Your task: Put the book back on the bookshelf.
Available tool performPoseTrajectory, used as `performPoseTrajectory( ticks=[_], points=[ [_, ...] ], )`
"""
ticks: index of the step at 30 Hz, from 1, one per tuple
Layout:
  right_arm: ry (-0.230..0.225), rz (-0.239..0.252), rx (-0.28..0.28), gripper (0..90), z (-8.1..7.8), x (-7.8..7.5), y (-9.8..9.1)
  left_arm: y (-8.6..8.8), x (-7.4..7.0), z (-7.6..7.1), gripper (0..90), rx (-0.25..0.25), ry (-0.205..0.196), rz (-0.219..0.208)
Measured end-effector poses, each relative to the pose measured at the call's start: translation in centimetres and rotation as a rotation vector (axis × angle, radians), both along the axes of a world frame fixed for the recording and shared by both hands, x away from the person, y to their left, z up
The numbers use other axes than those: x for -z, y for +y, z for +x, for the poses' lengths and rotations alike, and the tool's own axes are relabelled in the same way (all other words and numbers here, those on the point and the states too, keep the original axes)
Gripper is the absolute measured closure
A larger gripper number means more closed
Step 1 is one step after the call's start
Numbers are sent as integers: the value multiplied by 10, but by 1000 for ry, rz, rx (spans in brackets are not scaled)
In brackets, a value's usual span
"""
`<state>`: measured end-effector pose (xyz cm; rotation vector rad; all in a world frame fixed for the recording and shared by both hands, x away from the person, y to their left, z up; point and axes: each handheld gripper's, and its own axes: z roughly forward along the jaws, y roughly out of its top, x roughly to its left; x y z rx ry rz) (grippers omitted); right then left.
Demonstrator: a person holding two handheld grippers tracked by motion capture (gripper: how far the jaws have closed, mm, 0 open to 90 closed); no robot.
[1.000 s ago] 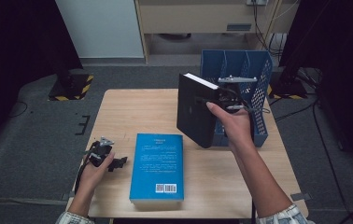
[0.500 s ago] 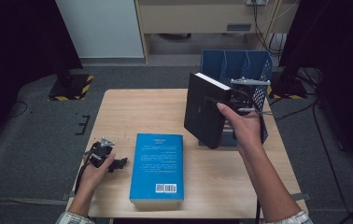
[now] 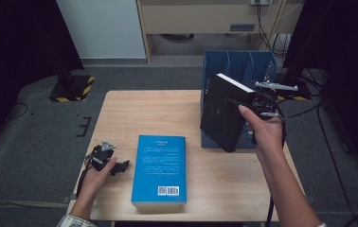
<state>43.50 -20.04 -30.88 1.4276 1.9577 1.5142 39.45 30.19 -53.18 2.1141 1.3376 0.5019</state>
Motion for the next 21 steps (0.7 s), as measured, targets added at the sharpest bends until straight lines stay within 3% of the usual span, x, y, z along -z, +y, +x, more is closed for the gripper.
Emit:
performPoseTrajectory(
  ticks=[5, 13, 21],
  points=[
    [-3, 3, 35, 535, -3, -3, -15, 1, 3, -1, 0, 7, -26, -17],
    [-21, 7, 86, 534, -7, -13, -40, 1, 3, -1, 0, 0, -32, -19],
    [-32, 2, 149, 535, -4, -12, -67, 0, 4, -1, 0, 5, -39, -23]
  ],
)
